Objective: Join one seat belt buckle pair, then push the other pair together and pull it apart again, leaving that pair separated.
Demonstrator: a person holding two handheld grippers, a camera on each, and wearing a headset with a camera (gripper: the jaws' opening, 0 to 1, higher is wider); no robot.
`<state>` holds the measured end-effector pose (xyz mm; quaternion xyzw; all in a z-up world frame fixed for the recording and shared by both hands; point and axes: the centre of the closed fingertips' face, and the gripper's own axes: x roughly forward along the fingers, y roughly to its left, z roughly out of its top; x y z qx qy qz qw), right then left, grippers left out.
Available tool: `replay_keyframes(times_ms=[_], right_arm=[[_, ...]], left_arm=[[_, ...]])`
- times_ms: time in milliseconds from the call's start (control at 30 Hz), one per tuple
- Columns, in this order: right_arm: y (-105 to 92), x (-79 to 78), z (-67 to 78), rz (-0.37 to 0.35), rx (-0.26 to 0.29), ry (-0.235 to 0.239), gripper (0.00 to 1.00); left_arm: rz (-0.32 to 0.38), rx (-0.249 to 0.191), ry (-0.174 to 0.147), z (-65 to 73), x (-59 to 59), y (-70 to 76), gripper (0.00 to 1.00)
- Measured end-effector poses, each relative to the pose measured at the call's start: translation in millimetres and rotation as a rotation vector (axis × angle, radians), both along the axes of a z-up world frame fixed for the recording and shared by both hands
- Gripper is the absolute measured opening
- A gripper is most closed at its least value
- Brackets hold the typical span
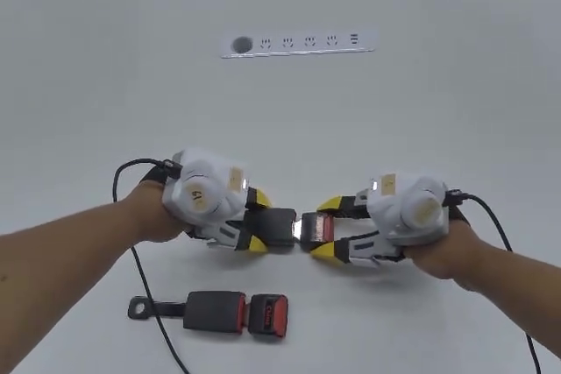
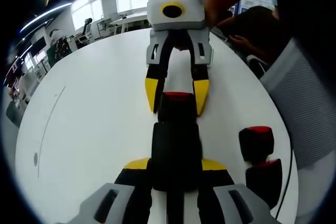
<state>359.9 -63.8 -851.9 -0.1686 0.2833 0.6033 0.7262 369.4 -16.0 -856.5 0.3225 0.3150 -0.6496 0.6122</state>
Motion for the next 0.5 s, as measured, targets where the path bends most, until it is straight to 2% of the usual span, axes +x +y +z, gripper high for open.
replay_keyframes(times_ms=[500], right_arm=[[0.0,4.1,-1.2,-0.004,-0.050,-0.003,0.34]], left_arm=[[0.001,0.015,0.000,0.6,-1.5,-0.2,0.34]])
